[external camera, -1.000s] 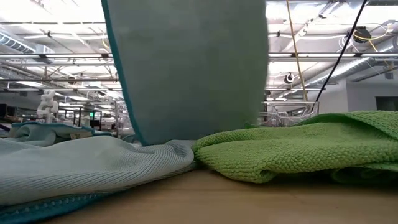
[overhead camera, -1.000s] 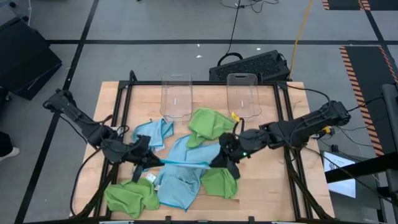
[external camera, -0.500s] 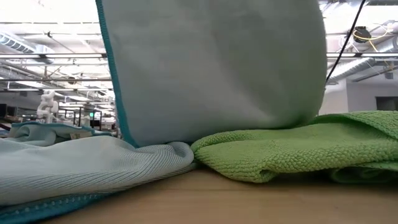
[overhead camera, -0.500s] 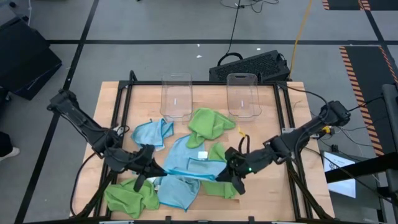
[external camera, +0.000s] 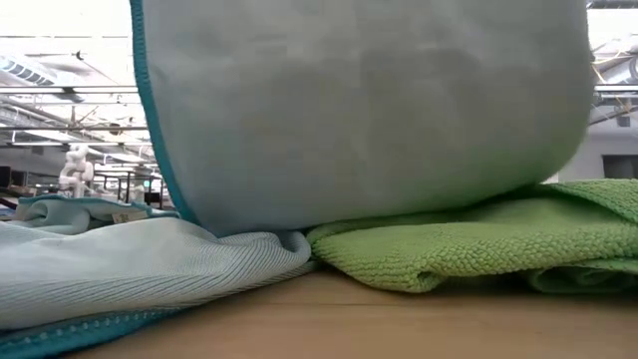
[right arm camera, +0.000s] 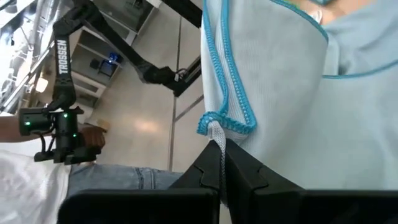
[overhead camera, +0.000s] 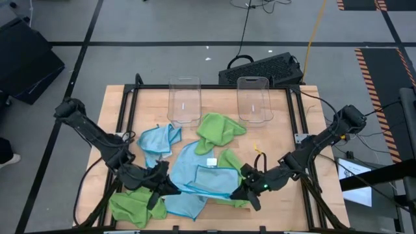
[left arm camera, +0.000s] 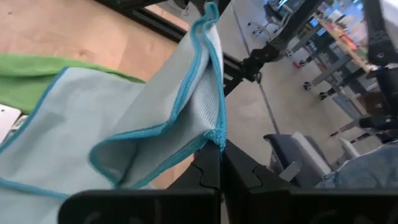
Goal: Fold microfiber towels
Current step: Fold the right blue microfiber towel
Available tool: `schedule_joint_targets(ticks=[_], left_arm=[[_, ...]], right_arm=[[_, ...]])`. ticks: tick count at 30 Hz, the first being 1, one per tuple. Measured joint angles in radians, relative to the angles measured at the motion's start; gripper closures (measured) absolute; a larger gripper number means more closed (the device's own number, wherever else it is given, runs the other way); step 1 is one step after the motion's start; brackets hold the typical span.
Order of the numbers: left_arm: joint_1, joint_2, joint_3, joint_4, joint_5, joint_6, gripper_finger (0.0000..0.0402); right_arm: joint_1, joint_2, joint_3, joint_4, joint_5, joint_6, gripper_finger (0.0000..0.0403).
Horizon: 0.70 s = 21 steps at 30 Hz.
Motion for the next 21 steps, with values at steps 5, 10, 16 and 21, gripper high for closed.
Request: schedule_joint_targets(ticks=[5, 10, 16, 21], left_arm=[[0.000, 0.026, 0.000, -0.001, -0.003, 0.004, 0.0401], [0.007, 0.049, 0.000, -0.001, -0.003, 0.008, 0.0401], [0.013, 0.056, 0.000, -0.026, -0.014, 0.014, 0.0401], [0.022, 0.057, 0.000, -0.042, -0.016, 0.020, 0.0401]], right_arm=[[0.011, 0.000, -0.024, 0.000, 0.003, 0.022, 0.0403], [0.012, 0.000, -0.025, -0.001, -0.002, 0.022, 0.0403], [0.012, 0.000, -0.026, -0.022, 0.000, 0.012, 0.0403], [0.004, 0.000, -0.026, -0.054, 0.003, 0.007, 0.0403]])
